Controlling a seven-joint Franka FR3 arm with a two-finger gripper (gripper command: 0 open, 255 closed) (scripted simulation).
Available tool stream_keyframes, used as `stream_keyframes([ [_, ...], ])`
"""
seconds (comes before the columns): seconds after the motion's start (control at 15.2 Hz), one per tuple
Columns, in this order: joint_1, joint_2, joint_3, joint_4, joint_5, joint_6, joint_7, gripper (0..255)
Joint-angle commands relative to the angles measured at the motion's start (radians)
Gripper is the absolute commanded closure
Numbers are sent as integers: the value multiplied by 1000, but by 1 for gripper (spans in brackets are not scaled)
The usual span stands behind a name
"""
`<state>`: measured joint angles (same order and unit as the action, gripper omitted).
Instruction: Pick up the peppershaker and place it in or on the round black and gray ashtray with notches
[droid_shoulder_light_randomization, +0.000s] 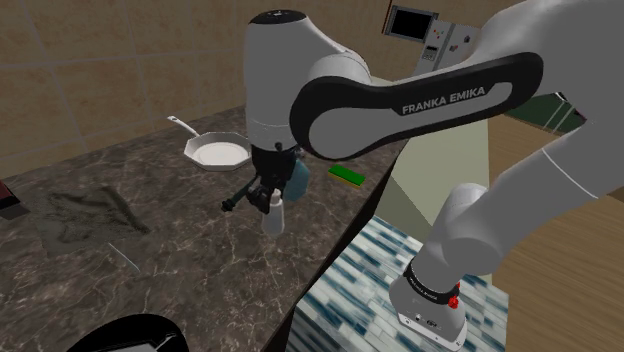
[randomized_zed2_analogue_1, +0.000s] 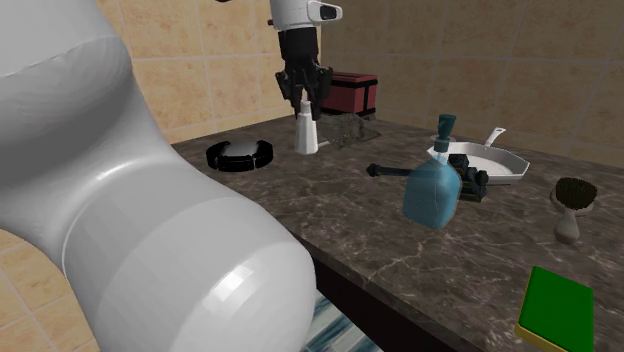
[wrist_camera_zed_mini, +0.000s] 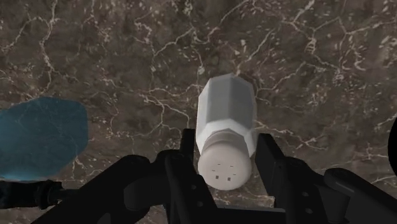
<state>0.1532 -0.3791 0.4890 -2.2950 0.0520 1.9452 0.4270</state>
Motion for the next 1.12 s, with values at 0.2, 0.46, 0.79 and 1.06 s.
stream_keyframes([
  [0.2,9,138,105,148,-41,-26,145,255],
  [0.46,22,274,184,288,-109,-61,272,255],
  [0.79,81,481,258,497,-240,-132,440,255],
  [1.06,186,663,274,699,-358,-218,557,255],
])
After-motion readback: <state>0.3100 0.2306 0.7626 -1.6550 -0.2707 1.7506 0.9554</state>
